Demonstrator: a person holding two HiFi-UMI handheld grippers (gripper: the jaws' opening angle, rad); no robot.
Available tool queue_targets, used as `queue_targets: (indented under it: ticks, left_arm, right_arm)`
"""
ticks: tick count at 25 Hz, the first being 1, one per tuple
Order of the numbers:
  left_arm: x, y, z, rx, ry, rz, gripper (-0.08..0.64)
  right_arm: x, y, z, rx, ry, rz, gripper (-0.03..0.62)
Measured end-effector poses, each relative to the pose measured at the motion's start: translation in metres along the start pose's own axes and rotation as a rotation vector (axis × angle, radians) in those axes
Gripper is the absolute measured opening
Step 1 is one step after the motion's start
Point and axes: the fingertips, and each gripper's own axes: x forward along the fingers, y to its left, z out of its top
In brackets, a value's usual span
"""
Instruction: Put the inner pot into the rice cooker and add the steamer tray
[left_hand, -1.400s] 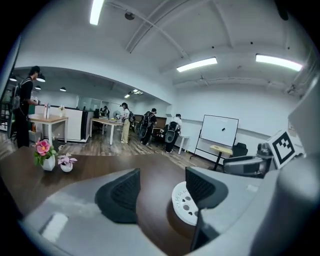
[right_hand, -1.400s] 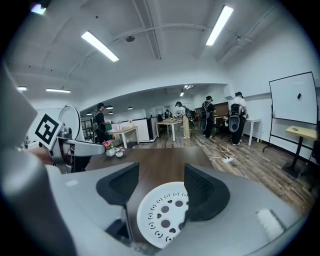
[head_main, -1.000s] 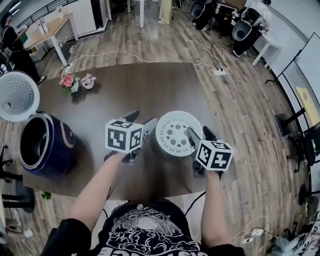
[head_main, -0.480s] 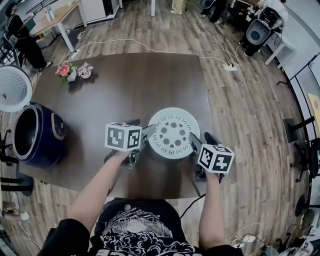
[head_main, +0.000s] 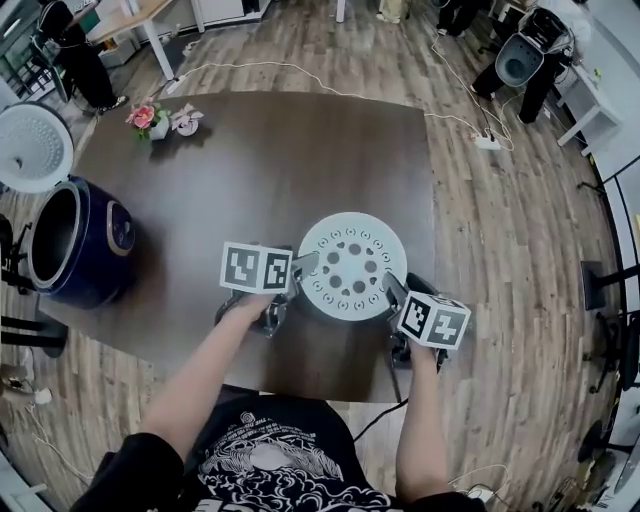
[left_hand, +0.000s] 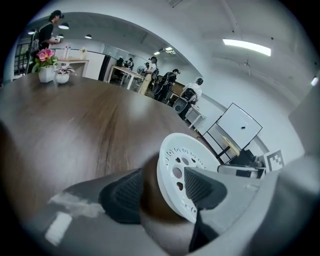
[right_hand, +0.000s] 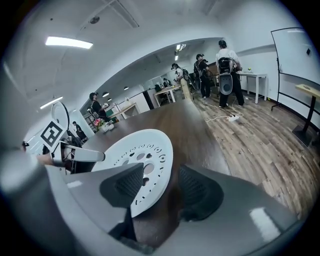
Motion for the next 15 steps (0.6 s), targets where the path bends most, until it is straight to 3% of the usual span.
queue_targets:
  ticks: [10,15]
  left_arm:
    - [0.002,0.0036,-0.0091,-0.028,0.006,0.0,0.153]
    - [0.0019,-0.0017,-0.0088,-0.029,-0.005,-0.004,0.098]
  right_arm:
    - [0.0068,0.0028,-0.0092,0.0,0.032,-0.013,0.126]
    - [0.0056,0.0025,-0.0103,0.008,0.031,-0.023,0.117]
